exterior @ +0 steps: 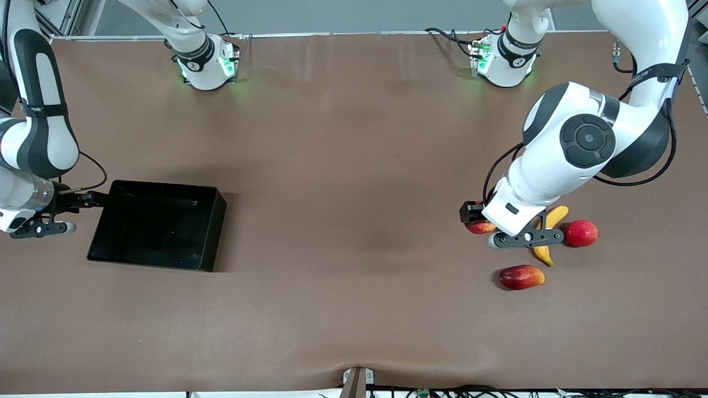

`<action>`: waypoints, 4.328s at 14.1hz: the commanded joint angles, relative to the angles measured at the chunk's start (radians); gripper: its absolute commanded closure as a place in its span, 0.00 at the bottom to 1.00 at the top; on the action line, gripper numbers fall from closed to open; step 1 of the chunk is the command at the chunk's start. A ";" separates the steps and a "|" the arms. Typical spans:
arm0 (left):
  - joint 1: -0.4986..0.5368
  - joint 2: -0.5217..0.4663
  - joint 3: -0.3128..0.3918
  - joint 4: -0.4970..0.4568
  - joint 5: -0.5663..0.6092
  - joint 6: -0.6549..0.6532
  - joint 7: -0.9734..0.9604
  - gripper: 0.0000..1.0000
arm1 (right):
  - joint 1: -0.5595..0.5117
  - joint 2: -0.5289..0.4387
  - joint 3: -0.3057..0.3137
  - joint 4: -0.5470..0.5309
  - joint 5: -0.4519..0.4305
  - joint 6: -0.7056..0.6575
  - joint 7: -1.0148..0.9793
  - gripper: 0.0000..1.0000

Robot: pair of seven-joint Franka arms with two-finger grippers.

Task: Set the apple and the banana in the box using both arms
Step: 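Grasp the black tray's rim with the right gripper, then drag the tray with the right gripper while the left gripper carries the apple, then open the left gripper over the tray while the right gripper withdraws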

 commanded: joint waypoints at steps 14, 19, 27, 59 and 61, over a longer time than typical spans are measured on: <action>0.012 -0.038 0.002 -0.017 0.004 -0.061 0.021 1.00 | -0.071 -0.023 0.015 -0.225 0.046 0.359 -0.090 1.00; 0.035 -0.046 0.004 -0.016 -0.003 -0.101 0.012 1.00 | -0.011 -0.036 0.017 -0.045 0.046 0.009 0.054 1.00; 0.054 -0.055 0.004 -0.014 0.002 -0.142 0.024 1.00 | 0.212 -0.039 0.020 0.211 0.200 -0.367 0.377 1.00; -0.224 0.174 -0.036 -0.319 0.247 0.335 -0.717 1.00 | 0.548 0.217 0.005 0.689 0.308 -0.515 0.723 0.00; -0.231 0.201 -0.038 -0.324 0.251 0.340 -0.737 1.00 | 0.480 0.194 -0.002 0.720 0.245 -0.571 0.625 0.00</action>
